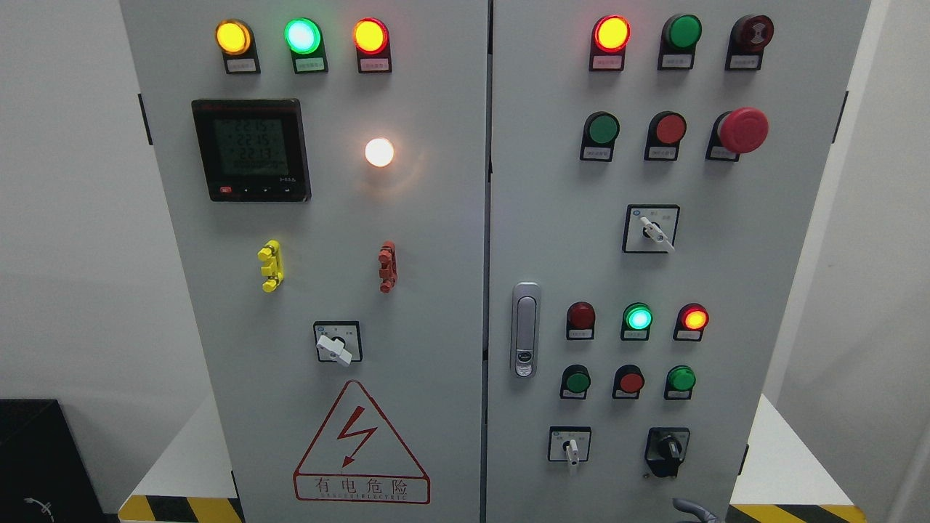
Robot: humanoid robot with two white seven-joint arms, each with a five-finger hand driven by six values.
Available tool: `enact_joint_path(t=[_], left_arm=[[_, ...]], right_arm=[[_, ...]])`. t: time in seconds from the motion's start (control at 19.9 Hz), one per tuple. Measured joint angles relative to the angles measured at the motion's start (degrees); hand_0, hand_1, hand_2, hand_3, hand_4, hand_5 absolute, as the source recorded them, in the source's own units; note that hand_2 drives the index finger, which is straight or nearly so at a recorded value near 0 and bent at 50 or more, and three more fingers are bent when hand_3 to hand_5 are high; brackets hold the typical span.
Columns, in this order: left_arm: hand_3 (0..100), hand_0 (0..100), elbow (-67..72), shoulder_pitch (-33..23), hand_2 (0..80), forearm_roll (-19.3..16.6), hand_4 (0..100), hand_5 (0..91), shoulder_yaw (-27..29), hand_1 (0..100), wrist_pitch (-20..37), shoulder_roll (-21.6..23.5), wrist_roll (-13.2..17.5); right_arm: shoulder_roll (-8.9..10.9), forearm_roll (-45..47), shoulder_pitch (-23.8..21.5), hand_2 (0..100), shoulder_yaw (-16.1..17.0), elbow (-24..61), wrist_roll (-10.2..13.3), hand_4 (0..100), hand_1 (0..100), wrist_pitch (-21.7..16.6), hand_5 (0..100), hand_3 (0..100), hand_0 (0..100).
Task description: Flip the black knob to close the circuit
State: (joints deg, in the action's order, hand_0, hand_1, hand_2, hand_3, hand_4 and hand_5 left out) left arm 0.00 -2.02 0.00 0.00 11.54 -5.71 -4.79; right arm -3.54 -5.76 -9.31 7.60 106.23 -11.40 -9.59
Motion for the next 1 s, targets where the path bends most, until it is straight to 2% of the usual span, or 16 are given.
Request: enact_joint_path(t=[0.1,0.35,0.65,1.0], left_arm=[[0,0,0.0,0.0,0.0,0.0,0,0.0,0.0,0,0.0,0.0,0.0],[0,0,0.0,0.0,0.0,0.0,0,0.0,0.0,0,0.0,0.0,0.0],[0,0,0.0,0.0,0.0,0.0,0,0.0,0.0,0,0.0,0.0,0.0],[0,0,0.0,0.0,0.0,0.0,0,0.0,0.0,0,0.0,0.0,0.0]], right_arm=[[-0.29,3.5,-1.0,0,0.2,0.0,-2.5,0,6,-0.7,0,0,0],[-0.8,10.1,-2.3,0,0.6,-0.1,-6.2,0,5,-1.7,0,0,0],[-1.18,13.2,-2.9,0,0.9,-0.5,-7.5,0,5,-2.0,0,0,0],[-1.44,14.3,-3.2,0,1.1,-0.9,-7.7,0,3,-2.0,0,0,0]])
